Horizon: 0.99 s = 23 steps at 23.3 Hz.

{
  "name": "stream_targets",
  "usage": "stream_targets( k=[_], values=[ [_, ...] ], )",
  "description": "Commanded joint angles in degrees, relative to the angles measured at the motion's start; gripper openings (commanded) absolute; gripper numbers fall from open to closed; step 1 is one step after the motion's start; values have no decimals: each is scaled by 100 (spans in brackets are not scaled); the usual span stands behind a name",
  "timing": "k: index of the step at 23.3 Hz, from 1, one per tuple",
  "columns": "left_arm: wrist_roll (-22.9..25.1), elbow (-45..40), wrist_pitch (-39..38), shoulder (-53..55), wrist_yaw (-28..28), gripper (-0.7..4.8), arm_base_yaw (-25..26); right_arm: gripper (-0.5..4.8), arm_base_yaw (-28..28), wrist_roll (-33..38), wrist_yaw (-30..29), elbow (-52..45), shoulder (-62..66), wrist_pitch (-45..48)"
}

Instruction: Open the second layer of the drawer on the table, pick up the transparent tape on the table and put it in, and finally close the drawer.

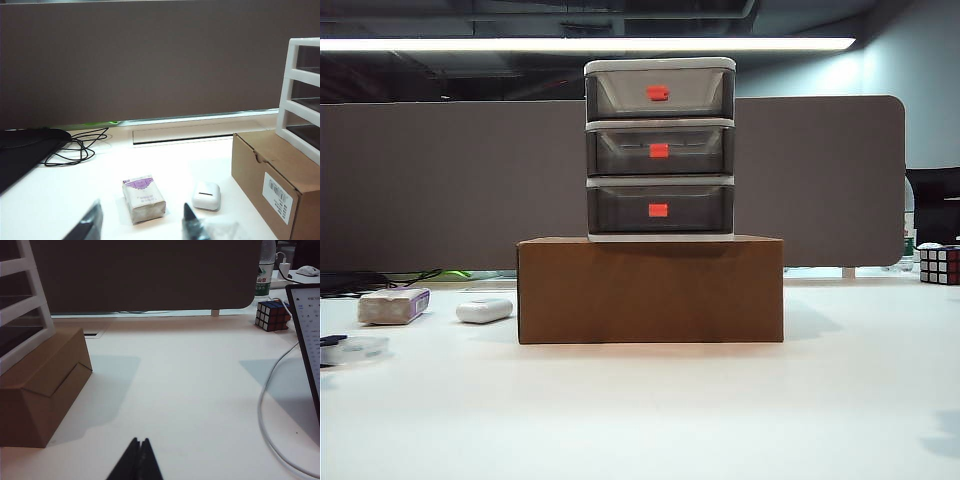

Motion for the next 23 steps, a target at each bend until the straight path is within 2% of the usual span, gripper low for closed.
stream_targets(
  k=[1, 3, 17, 18, 19, 20, 21, 22, 23],
  values=[
    [-9, 35, 81, 4, 22, 196, -2, -5, 0, -17, 9, -35, -13, 61],
    [-9, 35, 74, 4, 20, 182, -2, -5, 0, -17, 9, -35, -13, 61],
    [-20, 35, 72, 4, 57, 183, -2, -5, 0, -17, 7, -35, -13, 61],
    [-210, 35, 72, 2, 302, 183, -2, -5, 2, -9, -70, -35, -13, 63],
    [-737, 37, 70, 4, 813, 183, -11, -5, 2, 173, -422, -33, -13, 79],
    [-1062, 37, 61, 4, 1182, 182, -48, -5, 4, 254, -745, -33, -13, 109],
    [-1167, 39, -61, 4, 1665, 151, -201, -5, 7, 264, -1217, -33, -13, 162],
    [-1141, 39, -179, 4, 1825, 112, -372, -5, 11, 262, -1462, -26, -11, 190],
    [-1126, 39, -262, 4, 1825, 97, -551, -5, 11, 262, -1615, -20, -11, 210]
  ],
)
